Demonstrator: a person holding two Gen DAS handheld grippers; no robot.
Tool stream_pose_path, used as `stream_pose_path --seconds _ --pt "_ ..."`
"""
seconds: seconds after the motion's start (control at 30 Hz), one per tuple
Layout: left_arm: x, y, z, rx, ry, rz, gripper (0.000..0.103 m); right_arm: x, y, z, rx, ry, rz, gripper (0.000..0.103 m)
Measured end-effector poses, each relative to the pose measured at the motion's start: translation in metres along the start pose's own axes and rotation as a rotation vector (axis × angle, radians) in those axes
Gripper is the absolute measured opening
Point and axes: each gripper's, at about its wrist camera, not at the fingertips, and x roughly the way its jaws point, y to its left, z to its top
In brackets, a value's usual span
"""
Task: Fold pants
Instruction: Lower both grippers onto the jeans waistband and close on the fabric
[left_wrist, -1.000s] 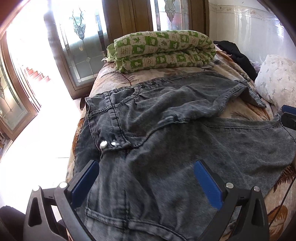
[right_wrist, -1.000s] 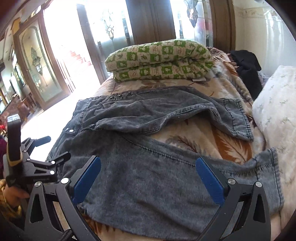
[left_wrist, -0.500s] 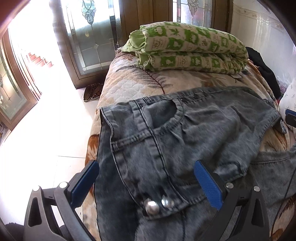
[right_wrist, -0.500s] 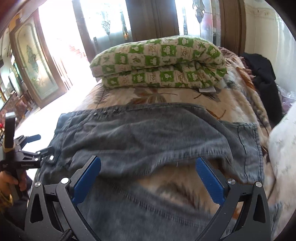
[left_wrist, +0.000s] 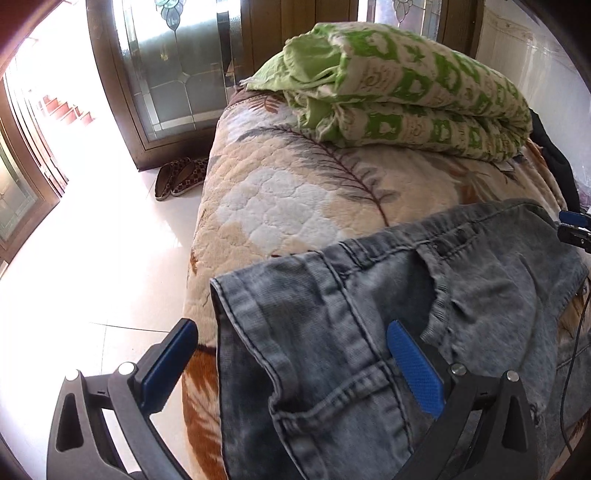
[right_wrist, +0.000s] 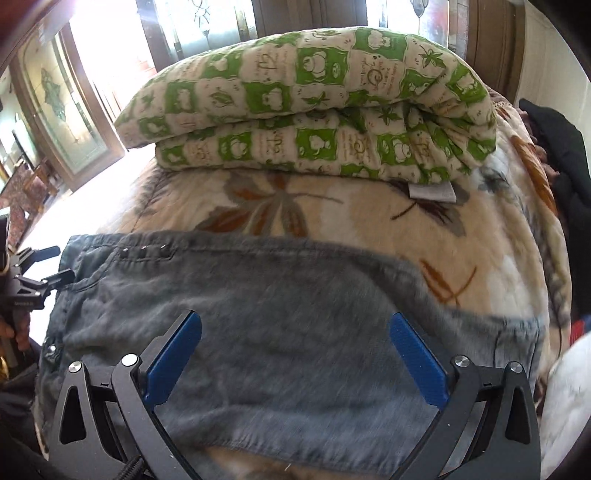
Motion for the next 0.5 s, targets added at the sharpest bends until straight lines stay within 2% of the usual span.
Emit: stream_pose_path --seconds 0.1,0.33,0.43,0.5 --pt "0.012 0.005 0.002 -0.008 0.012 -0.024 0.103 0.013 -0.001 0.005 -0.076 0.013 -0.047 0.103" --pt "0.035 0.012 0.003 -0.041 0.042 -0.080 0.103 0.045 -0.002 0.021 -0.230 0.039 -0.096 0.103" --pt "0.037 0.010 0.006 -0.044 0.034 -0.079 0.103 0.059 -0.002 0.031 -0.272 0.070 -0.102 0.103" --pt "0.036 0.005 0.008 -0.018 0.026 -0.071 0.099 0.074 -0.002 0.037 -0.307 0.105 -0.116 0.102"
